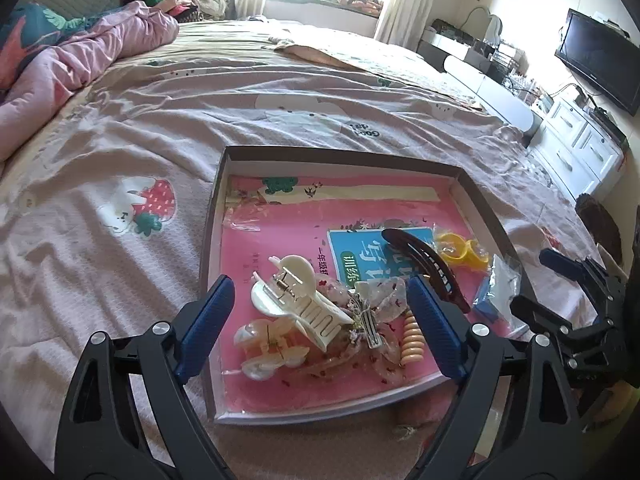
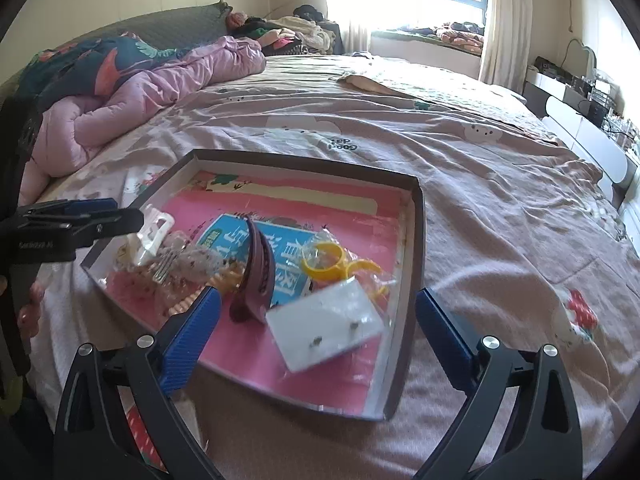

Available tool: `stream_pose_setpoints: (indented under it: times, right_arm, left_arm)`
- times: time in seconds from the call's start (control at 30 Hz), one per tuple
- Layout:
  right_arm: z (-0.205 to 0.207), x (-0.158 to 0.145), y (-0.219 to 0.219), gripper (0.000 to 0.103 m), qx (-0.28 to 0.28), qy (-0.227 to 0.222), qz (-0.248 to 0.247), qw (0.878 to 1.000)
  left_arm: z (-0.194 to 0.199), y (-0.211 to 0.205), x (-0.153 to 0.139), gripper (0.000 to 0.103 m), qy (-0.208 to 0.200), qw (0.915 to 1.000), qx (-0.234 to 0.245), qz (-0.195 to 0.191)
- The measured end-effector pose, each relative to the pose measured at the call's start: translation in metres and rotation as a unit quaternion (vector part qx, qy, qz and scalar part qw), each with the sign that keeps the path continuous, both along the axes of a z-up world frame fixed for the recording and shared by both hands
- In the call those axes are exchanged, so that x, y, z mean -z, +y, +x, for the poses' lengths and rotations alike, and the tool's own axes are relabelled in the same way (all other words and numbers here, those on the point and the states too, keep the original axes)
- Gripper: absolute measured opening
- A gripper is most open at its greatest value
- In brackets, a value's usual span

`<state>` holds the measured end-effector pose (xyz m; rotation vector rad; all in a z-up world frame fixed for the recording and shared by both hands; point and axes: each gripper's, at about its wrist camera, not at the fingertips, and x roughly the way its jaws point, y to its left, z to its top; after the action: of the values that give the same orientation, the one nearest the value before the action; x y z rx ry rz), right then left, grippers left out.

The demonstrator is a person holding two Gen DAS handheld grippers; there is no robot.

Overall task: Organize jewelry
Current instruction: 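Withdraw both tools from the tray toward the remaining items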

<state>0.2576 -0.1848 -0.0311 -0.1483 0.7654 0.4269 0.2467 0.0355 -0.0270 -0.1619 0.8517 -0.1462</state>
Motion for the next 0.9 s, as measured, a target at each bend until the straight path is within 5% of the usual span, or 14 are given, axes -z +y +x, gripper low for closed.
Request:
stream_pose_setpoints:
  times: [0.9]
  right_arm:
    - [-0.093,0.008,-0.007,0.095,-0.034,0.011,-0.003,0.999]
  left_arm:
    - [-0.088,-0.015,-0.013,0.088,-0.013,0.9997,-0.001,0.020]
